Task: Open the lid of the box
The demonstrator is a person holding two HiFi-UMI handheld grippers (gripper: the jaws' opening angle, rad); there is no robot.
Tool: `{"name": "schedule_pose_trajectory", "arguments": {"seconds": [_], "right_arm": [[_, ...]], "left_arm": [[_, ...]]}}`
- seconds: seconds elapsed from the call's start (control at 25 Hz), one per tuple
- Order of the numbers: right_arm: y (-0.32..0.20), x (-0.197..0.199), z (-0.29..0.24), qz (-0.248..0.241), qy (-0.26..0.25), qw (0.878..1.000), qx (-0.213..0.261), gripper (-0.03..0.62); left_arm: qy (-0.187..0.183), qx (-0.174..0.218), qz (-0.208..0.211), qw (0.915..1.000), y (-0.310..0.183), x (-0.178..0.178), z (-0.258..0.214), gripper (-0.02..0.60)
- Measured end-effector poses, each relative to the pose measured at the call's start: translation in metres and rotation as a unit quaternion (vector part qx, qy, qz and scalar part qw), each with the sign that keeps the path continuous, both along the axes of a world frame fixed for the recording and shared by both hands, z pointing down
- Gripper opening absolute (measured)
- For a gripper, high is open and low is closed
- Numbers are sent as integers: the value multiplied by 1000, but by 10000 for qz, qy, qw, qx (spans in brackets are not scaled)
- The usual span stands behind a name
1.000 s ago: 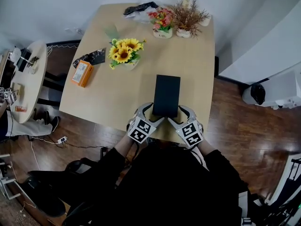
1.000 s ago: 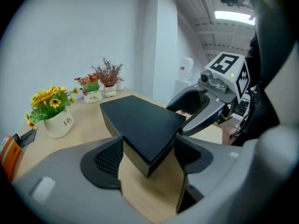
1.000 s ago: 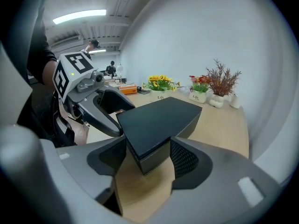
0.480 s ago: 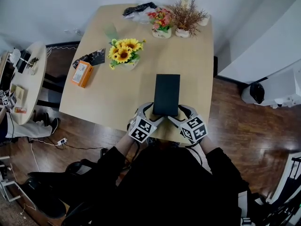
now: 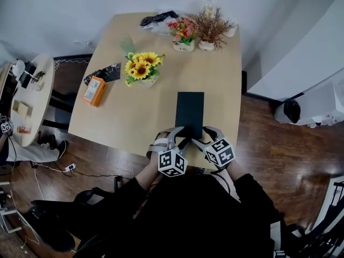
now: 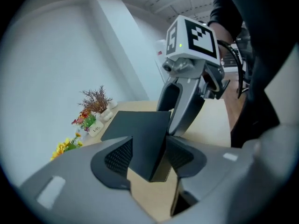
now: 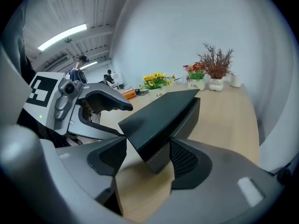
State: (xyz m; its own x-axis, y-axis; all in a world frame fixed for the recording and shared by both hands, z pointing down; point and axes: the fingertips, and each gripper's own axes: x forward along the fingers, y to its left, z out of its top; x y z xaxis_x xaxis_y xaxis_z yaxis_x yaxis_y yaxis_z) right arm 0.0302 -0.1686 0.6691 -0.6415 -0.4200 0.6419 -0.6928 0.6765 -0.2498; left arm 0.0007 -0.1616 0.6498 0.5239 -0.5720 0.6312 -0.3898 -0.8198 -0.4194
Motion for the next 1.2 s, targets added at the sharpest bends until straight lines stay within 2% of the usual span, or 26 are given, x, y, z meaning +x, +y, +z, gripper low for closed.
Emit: {"name": "schedule_pose_trajectory", "arguments": {"seconds": [0.12, 0.2, 0.24, 0.28, 0.32, 0.44, 0.56, 0.64, 0.8, 0.88, 1.0, 1.08, 1.16, 1.2], "right_arm": [[0, 1, -7, 40, -53, 10000, 12, 287], [-4, 2, -18, 146, -171, 9997, 92, 247], [-6, 3, -24, 200, -242, 9994, 132, 236], [-8, 3, -30, 240, -305, 9991, 176, 224], [-9, 3, -36, 261, -350, 9988, 226, 208], [-12, 4, -48, 232, -405, 9982, 389, 181], [-11, 1, -57, 186, -500, 9973, 503, 178], [-10, 0, -67, 230, -759, 9955, 521, 183], [-9, 1, -86, 450, -1509, 9868, 378, 223], [-8, 0, -91, 445, -1750, 9829, 359, 244], [-9, 7, -103, 566, -2048, 9760, 473, 230], [-16, 17, -101, 793, -1966, 9759, 519, 210], [-23, 29, -84, 987, -1484, 9828, 482, 179], [-24, 35, -71, 1050, -1135, 9871, 409, 172]], "left_arm": [[-46, -39, 30, 10000, 0, 0, 3, 201], [-133, -4, 147, 9998, 3, 2, 6, 189], [-143, 30, 214, 9997, 6, 4, 6, 145], [-132, 85, 243, 9996, 9, 5, 4, 75], [-97, 152, 218, 9996, 11, 6, 3, 50], [235, 116, -73, 9996, 11, 5, -3, 38], [825, -140, -411, 9956, 10, 0, -11, 38], [1351, -391, -671, 9878, 9, -4, -18, 38], [2350, -915, -1168, 9606, 7, -15, -30, 37], [2578, -960, -1289, 9527, 7, -22, -34, 31], [2774, -919, -1363, 9466, 6, -29, -40, 21], [2880, -901, -1438, 9425, 6, -35, -43, 11], [3055, -935, -1610, 9338, 5, -44, -46, 3], [3191, -993, -1740, 9263, 6, -50, -47, 0]]}}
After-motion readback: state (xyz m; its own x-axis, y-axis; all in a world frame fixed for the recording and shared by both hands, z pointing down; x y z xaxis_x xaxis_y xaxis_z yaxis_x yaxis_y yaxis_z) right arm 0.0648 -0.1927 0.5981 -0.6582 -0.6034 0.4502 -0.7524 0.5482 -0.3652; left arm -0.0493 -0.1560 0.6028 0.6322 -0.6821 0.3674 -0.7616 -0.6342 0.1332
